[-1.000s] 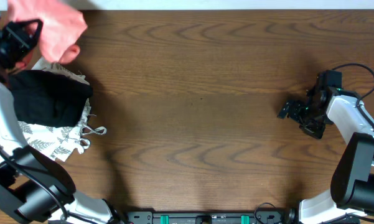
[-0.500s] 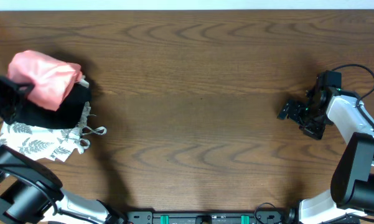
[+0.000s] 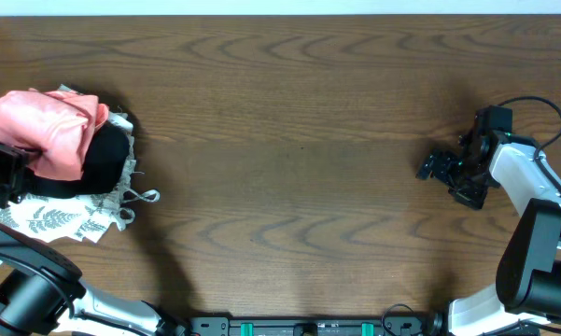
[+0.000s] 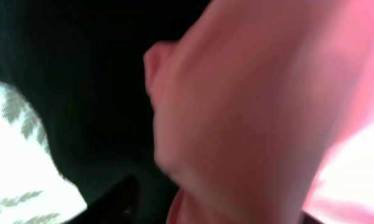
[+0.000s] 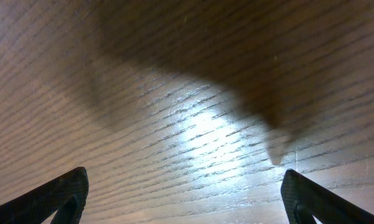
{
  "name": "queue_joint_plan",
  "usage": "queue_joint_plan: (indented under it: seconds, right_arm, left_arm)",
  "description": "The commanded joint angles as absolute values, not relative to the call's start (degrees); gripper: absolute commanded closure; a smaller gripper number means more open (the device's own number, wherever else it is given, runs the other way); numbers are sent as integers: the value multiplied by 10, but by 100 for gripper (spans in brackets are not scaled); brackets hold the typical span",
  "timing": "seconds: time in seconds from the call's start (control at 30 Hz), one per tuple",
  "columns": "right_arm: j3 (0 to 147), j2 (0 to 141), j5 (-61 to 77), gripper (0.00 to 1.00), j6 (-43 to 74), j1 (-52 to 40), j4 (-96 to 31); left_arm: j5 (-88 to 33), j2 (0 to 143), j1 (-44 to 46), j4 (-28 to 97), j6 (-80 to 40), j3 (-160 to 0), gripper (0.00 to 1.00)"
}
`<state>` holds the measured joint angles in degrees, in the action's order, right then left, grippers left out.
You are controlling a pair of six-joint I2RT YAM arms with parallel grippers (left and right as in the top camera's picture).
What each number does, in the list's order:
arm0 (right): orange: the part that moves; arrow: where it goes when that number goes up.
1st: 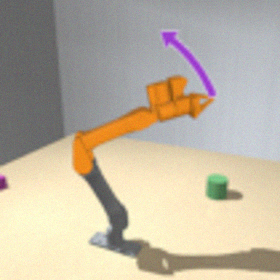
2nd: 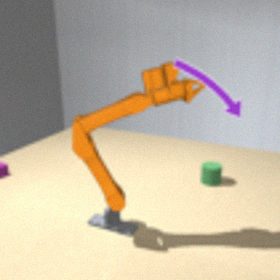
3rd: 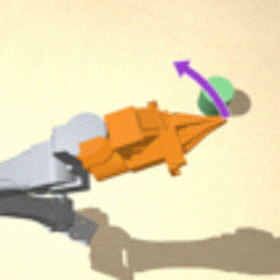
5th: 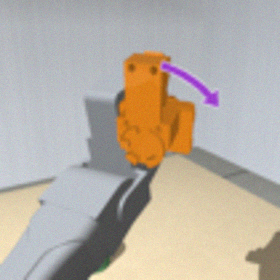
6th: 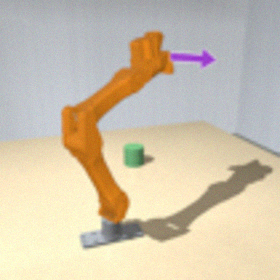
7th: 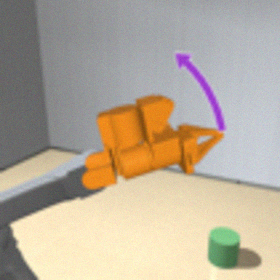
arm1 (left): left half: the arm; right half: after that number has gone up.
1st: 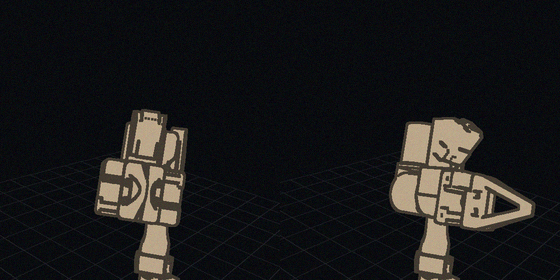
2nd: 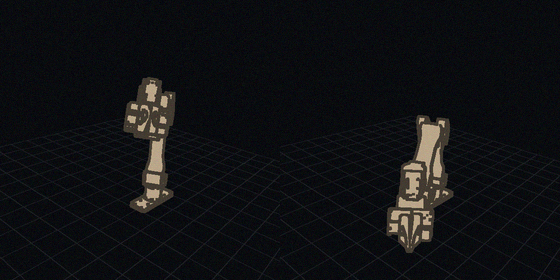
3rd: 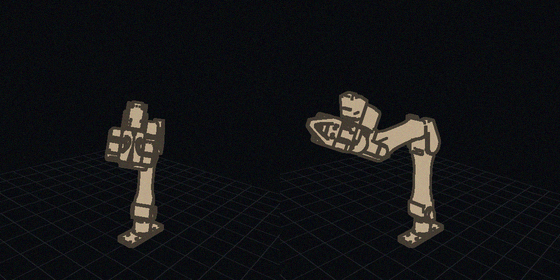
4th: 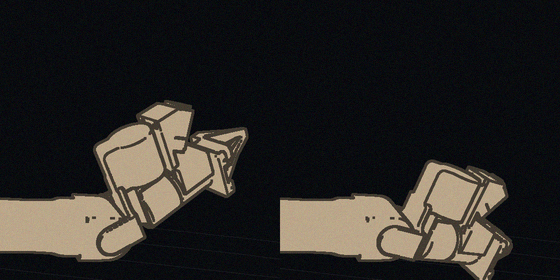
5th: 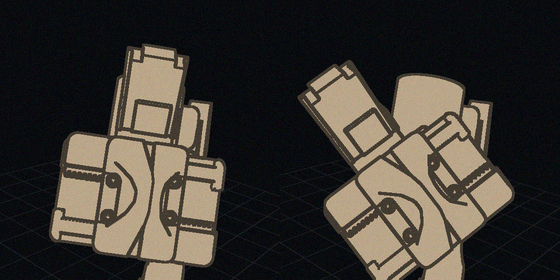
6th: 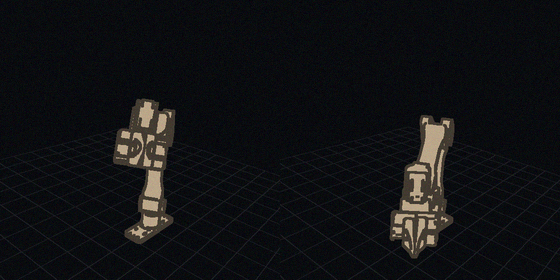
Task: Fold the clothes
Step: 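Lower the pink shirt onto the pile top and open the left gripper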
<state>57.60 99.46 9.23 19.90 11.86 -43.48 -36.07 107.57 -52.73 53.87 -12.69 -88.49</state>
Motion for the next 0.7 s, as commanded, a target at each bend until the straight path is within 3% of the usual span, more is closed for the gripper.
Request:
queue_joint_plan:
  seconds: [0.0,0.23,0.5,0.67]
  right_arm:
    - [574,985,95,3,197,107,-437]
    - [574,985,94,3,197,107,-437]
    - [574,985,93,3,197,107,-435]
    - [574,985,93,3,197,107,-435]
  left_arm:
    - [-360,1044,-533,566,-121,-895,42]
    - [-360,898,-535,608,-120,-901,32]
    - [-341,800,-522,496,-121,-901,32]
    - [-340,866,-474,407,-116,-901,72]
